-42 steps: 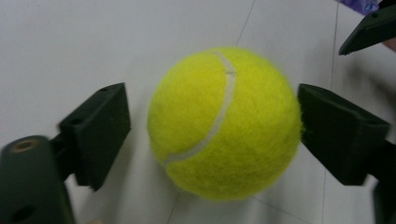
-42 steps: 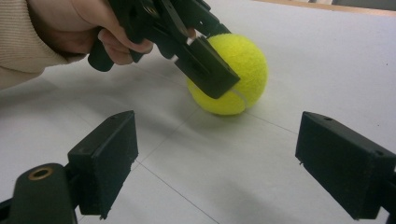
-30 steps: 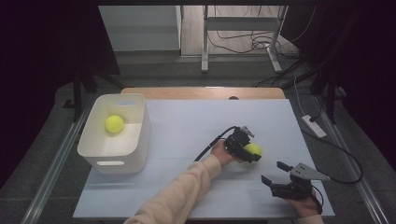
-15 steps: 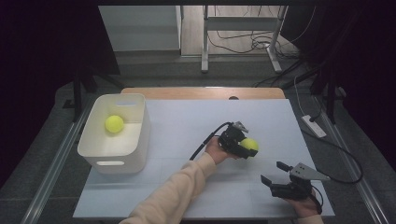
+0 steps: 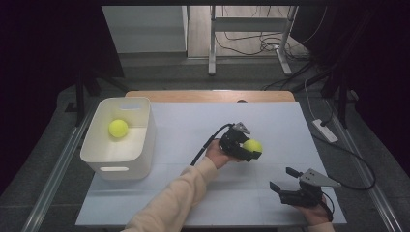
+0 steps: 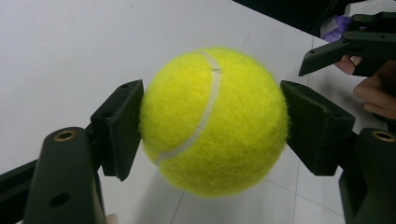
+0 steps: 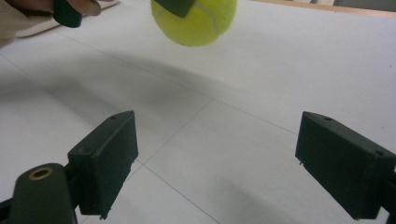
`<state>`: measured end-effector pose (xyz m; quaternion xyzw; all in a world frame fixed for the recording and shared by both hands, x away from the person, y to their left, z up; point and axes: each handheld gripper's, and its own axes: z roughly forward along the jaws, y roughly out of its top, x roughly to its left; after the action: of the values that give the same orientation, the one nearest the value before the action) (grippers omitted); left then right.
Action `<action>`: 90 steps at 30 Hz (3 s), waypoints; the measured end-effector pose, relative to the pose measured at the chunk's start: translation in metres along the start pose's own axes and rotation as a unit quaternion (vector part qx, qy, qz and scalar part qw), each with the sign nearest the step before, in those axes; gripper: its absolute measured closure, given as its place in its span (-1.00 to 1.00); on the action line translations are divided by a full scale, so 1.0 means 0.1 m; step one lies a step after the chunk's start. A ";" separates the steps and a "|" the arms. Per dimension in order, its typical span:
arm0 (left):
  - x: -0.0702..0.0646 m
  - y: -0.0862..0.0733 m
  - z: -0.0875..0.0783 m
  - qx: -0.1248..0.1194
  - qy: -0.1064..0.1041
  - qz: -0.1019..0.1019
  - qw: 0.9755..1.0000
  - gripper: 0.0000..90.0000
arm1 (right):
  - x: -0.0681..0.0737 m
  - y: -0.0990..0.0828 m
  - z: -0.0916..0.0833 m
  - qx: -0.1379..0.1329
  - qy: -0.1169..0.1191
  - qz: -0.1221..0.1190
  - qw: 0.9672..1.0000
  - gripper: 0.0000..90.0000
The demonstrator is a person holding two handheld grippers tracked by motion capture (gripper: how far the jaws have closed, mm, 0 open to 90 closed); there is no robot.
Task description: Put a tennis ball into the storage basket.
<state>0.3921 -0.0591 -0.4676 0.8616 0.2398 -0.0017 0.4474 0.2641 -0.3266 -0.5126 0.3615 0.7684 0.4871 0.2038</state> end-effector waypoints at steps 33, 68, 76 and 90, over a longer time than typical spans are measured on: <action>0.00 0.01 -0.42 -0.036 0.026 0.007 0.999 -0.41 | 0.01 0.01 0.00 -0.001 0.000 -0.001 1.000 -0.71; 0.06 -0.07 -0.88 -0.075 0.058 0.001 0.995 -0.41 | 0.02 0.01 0.01 0.000 0.000 -0.002 1.000 -0.71; 0.08 -0.08 -0.93 -0.082 0.061 -0.001 0.995 -0.41 | 0.01 0.01 0.01 0.000 0.000 -0.002 1.000 -0.71; 0.09 -0.09 -1.11 -0.094 0.073 -0.001 0.993 -0.41 | 0.01 0.01 0.01 -0.001 -0.001 -0.003 1.000 -0.71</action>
<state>0.3726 0.0346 -0.4099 0.8132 0.2716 0.0840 0.5079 0.2639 -0.3250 -0.5122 0.3598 0.7688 0.4868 0.2062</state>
